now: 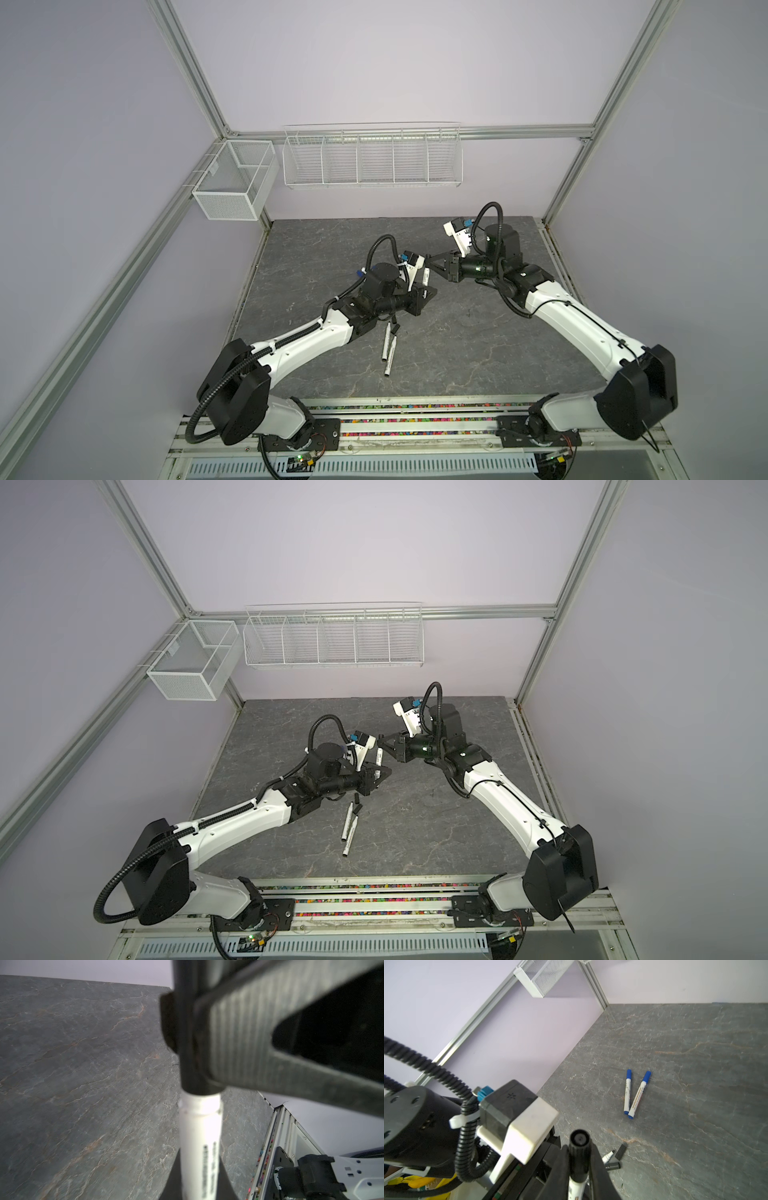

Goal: Insert the pens into the pen caps
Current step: 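Lift the black cap with the right gripper and lower it onto the marker tip, then open the right gripper and draw it back from the capped marker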

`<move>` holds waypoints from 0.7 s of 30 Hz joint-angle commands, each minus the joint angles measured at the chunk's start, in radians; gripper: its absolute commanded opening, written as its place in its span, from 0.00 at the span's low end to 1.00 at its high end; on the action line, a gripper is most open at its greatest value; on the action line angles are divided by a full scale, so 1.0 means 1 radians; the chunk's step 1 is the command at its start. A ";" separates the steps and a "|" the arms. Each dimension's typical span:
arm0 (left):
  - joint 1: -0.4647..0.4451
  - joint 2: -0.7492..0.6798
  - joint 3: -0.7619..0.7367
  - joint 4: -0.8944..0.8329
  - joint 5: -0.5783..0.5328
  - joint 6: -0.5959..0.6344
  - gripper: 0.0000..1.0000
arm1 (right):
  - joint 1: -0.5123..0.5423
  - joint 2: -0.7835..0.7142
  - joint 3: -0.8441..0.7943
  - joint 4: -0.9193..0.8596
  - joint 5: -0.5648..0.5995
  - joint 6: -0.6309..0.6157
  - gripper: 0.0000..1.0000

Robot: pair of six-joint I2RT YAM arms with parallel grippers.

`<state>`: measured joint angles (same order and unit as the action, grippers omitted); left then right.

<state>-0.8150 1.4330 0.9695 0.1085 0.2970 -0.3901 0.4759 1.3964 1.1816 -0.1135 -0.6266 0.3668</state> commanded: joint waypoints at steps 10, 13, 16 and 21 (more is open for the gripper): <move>-0.017 0.012 0.045 0.153 -0.171 0.199 0.00 | 0.017 -0.111 -0.013 -0.125 -0.006 -0.065 0.45; -0.032 -0.011 -0.003 0.193 -0.163 0.212 0.00 | 0.003 -0.151 -0.008 -0.135 0.079 -0.079 0.53; -0.044 -0.024 -0.028 0.192 -0.146 0.213 0.00 | -0.016 -0.176 0.013 -0.140 0.163 -0.084 0.56; -0.066 -0.043 -0.065 0.205 -0.116 0.199 0.00 | -0.027 -0.159 0.070 -0.119 0.203 -0.075 0.56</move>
<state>-0.8692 1.4239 0.9226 0.2684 0.1619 -0.2054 0.4530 1.2293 1.2114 -0.2443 -0.4709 0.3065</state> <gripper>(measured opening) 0.134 0.563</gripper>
